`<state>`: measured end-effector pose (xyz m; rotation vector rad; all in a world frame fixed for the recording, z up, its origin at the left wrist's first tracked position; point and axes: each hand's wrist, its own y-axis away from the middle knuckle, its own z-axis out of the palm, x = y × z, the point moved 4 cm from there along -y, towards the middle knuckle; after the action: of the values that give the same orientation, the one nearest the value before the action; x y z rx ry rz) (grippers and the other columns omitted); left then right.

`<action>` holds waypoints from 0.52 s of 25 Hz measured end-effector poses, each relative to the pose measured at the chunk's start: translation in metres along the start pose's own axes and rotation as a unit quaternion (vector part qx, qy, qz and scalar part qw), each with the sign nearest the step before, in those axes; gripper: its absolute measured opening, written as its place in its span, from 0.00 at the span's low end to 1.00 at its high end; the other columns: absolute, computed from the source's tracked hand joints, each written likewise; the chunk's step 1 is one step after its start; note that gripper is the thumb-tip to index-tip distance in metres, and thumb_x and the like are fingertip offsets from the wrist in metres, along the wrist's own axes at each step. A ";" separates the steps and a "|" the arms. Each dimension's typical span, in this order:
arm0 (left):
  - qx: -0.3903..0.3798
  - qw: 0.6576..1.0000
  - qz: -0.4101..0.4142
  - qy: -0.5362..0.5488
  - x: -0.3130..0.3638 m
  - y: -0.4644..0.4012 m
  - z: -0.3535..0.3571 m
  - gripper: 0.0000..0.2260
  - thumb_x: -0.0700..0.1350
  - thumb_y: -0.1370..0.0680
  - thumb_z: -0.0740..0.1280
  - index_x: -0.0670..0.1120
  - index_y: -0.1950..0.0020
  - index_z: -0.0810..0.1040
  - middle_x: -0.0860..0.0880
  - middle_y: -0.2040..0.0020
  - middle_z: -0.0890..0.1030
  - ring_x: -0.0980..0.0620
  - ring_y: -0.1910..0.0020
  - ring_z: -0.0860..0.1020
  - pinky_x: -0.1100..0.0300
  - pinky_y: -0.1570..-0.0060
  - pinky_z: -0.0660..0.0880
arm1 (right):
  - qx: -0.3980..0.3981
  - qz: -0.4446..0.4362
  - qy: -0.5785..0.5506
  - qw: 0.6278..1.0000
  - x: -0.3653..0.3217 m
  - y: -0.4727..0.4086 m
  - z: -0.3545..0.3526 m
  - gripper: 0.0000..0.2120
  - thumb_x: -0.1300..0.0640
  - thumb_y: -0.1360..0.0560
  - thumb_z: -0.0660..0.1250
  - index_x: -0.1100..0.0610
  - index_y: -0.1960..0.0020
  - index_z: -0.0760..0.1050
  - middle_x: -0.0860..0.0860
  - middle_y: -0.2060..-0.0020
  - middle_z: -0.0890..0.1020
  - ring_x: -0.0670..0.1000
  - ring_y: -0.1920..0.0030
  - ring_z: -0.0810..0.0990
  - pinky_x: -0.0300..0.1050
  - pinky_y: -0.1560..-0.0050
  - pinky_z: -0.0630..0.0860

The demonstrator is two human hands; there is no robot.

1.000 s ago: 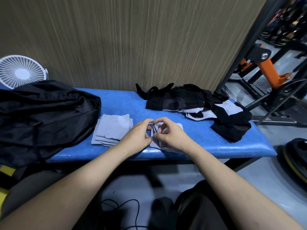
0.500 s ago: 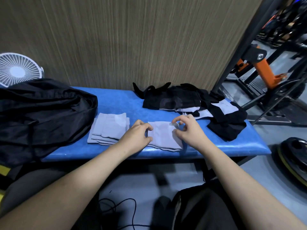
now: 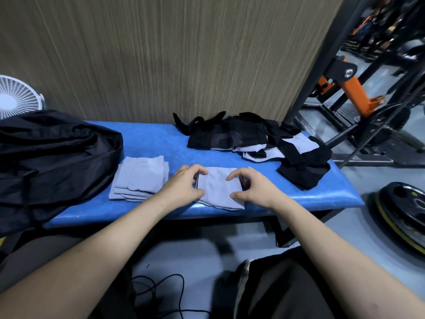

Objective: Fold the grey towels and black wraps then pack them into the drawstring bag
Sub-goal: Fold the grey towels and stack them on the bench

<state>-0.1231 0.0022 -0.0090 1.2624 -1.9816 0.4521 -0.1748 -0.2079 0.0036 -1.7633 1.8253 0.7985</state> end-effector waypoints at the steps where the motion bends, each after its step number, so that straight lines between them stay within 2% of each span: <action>1: -0.004 1.000 0.007 0.017 0.002 0.001 0.001 0.22 0.39 0.29 0.72 0.57 0.39 0.73 0.53 0.44 0.68 0.55 0.46 0.74 0.63 0.44 0.72 | 0.008 -0.003 -0.010 1.000 -0.002 -0.001 0.000 0.18 0.63 0.33 0.77 0.47 0.47 0.79 0.49 0.55 0.70 0.47 0.61 0.71 0.34 0.56 0.69; 3: -0.001 0.999 0.009 0.052 0.004 0.003 0.003 0.24 0.37 0.30 0.73 0.59 0.41 0.72 0.52 0.43 0.66 0.52 0.46 0.77 0.57 0.44 0.76 | 0.018 -0.010 -0.034 0.999 -0.005 -0.002 0.000 0.18 0.67 0.33 0.75 0.49 0.48 0.80 0.49 0.54 0.69 0.46 0.63 0.71 0.32 0.59 0.68; 6: 0.019 0.995 -0.029 0.094 0.006 0.004 0.001 0.25 0.39 0.31 0.75 0.61 0.41 0.71 0.50 0.41 0.66 0.44 0.56 0.81 0.51 0.48 0.80 | 0.040 -0.015 -0.067 0.997 -0.006 0.002 -0.003 0.20 0.71 0.32 0.72 0.51 0.47 0.79 0.50 0.50 0.70 0.45 0.63 0.72 0.29 0.60 0.68; 8: 0.018 0.987 -0.037 0.154 0.009 0.004 0.001 0.24 0.38 0.30 0.75 0.58 0.42 0.72 0.50 0.46 0.74 0.46 0.63 0.79 0.56 0.54 0.80 | 0.064 -0.003 -0.099 0.993 0.000 0.004 -0.007 0.21 0.71 0.33 0.72 0.49 0.47 0.78 0.51 0.43 0.73 0.49 0.61 0.74 0.32 0.60 0.71; 10: 0.008 0.974 -0.027 0.225 0.017 0.006 0.001 0.21 0.36 0.28 0.73 0.54 0.43 0.72 0.48 0.54 0.80 0.50 0.64 0.77 0.62 0.60 0.77 | 0.064 0.015 -0.154 0.986 0.005 0.007 -0.009 0.21 0.70 0.33 0.72 0.48 0.49 0.79 0.52 0.41 0.76 0.50 0.63 0.73 0.38 0.60 0.73; 13: 0.030 0.972 -0.010 0.234 0.020 0.007 0.000 0.20 0.37 0.25 0.70 0.59 0.43 0.69 0.46 0.60 0.80 0.51 0.64 0.76 0.58 0.58 0.74 | 0.051 0.031 -0.258 0.964 0.007 0.010 -0.010 0.17 0.73 0.32 0.72 0.55 0.49 0.80 0.53 0.53 0.78 0.47 0.66 0.69 0.37 0.61 0.72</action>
<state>-0.1342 -0.0073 0.0059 1.0877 -1.5648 0.7305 -0.1847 -0.2201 0.0071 -1.2826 1.5395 1.0514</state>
